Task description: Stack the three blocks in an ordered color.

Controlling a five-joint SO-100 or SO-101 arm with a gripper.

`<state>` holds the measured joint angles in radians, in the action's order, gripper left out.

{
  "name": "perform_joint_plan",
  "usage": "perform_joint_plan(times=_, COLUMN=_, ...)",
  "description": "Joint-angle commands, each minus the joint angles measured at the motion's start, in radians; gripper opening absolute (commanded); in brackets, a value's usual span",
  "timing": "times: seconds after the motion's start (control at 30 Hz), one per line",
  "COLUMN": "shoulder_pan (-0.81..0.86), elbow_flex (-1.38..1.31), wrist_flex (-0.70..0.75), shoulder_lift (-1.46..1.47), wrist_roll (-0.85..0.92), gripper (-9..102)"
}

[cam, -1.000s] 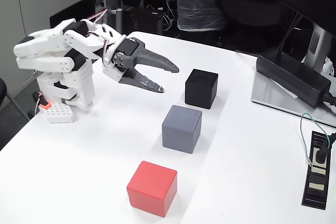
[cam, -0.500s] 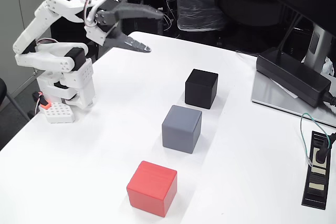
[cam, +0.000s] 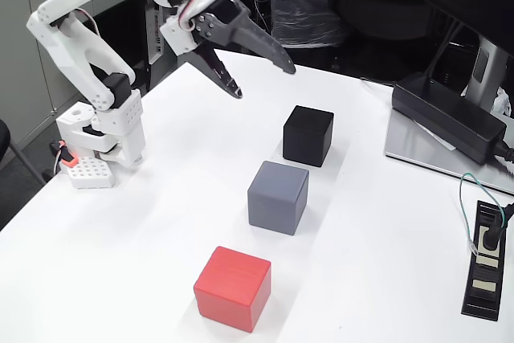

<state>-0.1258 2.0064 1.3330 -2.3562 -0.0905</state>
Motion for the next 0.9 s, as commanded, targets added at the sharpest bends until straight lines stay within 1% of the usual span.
perform_joint_plan(times=0.0, shoulder_pan=0.005, elbow_flex=-0.086, wrist_flex=0.014, shoulder_lift=0.118, wrist_roll=0.003, gripper=35)
perform_joint_plan(times=0.23, shoulder_pan=0.006, elbow_flex=-0.107, wrist_flex=0.006, shoulder_lift=0.318, wrist_roll=0.008, gripper=35)
perform_joint_plan(times=0.33, shoulder_pan=0.006, elbow_flex=-0.109, wrist_flex=0.003, shoulder_lift=0.396, wrist_roll=0.057, gripper=35)
perform_joint_plan(times=0.47, shoulder_pan=0.008, elbow_flex=-0.110, wrist_flex=-0.064, shoulder_lift=0.472, wrist_roll=0.110, gripper=35)
perform_joint_plan(times=0.63, shoulder_pan=0.011, elbow_flex=-0.107, wrist_flex=-0.132, shoulder_lift=0.549, wrist_roll=0.112, gripper=35)
perform_joint_plan(times=0.87, shoulder_pan=0.095, elbow_flex=-0.149, wrist_flex=-0.147, shoulder_lift=0.646, wrist_roll=0.117, gripper=35)
